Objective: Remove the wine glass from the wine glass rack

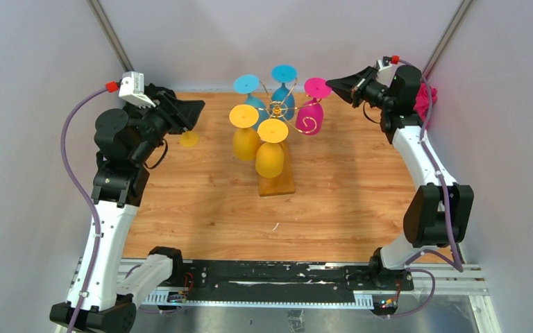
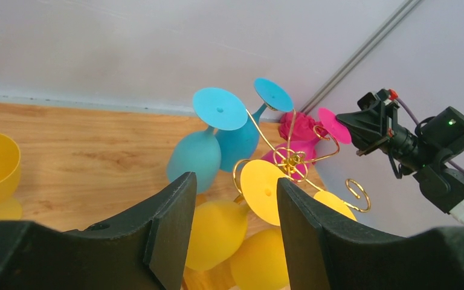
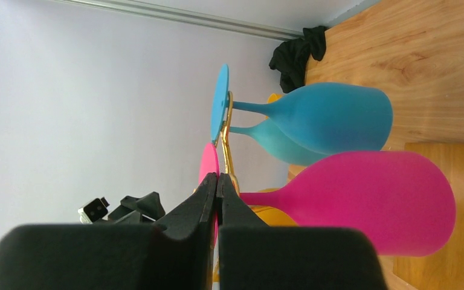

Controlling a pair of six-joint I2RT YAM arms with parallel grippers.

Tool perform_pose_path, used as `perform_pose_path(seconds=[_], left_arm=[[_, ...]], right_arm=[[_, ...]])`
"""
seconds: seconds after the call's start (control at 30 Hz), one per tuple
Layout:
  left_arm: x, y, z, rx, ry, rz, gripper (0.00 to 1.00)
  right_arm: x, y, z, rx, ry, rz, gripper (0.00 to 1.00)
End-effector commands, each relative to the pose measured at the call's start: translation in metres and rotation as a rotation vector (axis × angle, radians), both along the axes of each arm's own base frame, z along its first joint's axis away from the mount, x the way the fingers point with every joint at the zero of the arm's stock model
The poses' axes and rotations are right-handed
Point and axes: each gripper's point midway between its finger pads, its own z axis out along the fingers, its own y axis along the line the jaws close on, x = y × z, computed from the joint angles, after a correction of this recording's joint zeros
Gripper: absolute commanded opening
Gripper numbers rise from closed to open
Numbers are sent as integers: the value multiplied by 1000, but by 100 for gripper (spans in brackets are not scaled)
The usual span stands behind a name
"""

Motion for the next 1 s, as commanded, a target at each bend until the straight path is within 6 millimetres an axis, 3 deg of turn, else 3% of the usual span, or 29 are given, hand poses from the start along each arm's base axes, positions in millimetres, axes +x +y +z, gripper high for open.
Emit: perform_pose_path(seconds=[0.0,0.2,0.53,0.97], left_arm=[[-2,0,2,5,-3,-1,56],[-2,-1,1,-1,4,-1,56],[-1,-1,-4,-2,17,-2,56],[0,1,-11,16,29,7,56]], right_arm=[[-15,-2,24,26,-62,20,0],[-32,-1,30,13,-74,38,0],[-47,1,19,-18,-65,57,0],[-43,48,28,-37,-89,168,0]])
